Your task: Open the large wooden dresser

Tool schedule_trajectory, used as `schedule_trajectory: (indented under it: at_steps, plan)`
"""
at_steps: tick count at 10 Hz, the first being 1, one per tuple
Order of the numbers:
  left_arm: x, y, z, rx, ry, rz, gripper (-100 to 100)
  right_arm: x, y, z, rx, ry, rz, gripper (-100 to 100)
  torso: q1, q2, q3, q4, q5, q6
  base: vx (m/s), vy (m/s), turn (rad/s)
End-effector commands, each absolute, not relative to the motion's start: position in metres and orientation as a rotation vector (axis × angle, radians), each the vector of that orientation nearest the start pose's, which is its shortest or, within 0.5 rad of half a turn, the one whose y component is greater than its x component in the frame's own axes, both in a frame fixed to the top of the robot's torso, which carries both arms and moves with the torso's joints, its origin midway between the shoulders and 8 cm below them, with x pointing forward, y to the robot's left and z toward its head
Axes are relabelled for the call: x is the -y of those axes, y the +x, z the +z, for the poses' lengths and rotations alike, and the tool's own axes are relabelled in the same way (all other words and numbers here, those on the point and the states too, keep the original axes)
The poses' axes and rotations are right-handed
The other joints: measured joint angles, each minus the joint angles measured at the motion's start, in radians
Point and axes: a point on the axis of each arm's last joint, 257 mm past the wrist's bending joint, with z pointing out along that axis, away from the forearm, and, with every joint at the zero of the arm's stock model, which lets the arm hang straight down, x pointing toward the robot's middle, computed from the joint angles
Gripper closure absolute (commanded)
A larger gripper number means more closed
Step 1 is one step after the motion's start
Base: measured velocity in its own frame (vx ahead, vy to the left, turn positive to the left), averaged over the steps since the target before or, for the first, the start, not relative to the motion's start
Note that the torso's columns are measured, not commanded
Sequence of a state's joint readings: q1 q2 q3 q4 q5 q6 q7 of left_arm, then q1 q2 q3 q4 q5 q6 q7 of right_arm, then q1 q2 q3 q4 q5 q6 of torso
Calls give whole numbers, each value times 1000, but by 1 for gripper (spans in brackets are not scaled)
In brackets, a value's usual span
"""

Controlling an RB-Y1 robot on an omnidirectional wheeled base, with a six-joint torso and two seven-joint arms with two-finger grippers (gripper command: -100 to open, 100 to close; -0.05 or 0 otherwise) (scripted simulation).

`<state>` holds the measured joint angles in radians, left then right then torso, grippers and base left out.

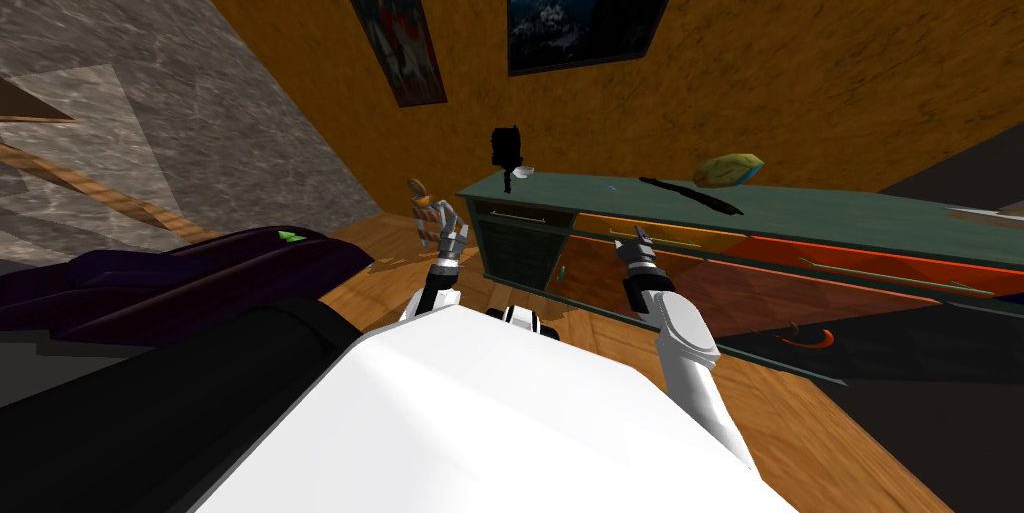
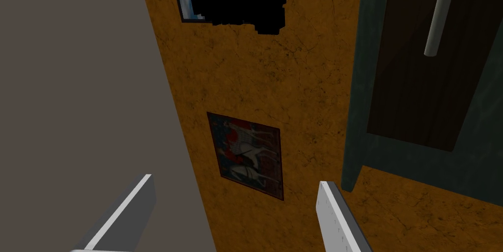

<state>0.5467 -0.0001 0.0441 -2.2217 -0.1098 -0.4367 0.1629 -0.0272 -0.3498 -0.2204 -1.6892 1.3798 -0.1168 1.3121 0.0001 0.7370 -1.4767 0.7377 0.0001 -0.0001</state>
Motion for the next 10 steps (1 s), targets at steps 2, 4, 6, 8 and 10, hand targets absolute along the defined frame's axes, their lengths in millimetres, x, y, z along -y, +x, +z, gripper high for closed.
schedule_trajectory:
  at_steps: [2, 4, 6, 8, 10]
  plan:
    - [-295, 358, -31, -737, -791, -1278, 0, 377, 540, -103, -1128, -989, -1260, 100, -1, 2, 1, 1, 0, 0, -10, -9, 9]
    - [-295, 358, -31, -737, -791, -1278, 0, 374, 540, -102, -1124, -988, -1261, 100, -5, 5, 3, 0, -2, 0, -50, -59, 30]
    - [-295, 358, -31, -737, -791, -1278, 0, 381, 541, -98, -1117, -997, -1249, 100, 0, 6, 3, 1, -1, 5, -157, 70, -66]
    - [-295, 358, -31, -737, -791, -1278, 0, 387, 542, -94, -1113, -1001, -1243, 100, -2, 6, 4, 3, 0, 3, -177, 78, -62]
    - [-295, 358, -31, -737, -791, -1278, 0, 397, 545, -94, -1119, -1014, -1231, -100, -1, 0, 0, 3, 2, 0, -54, 52, -28]
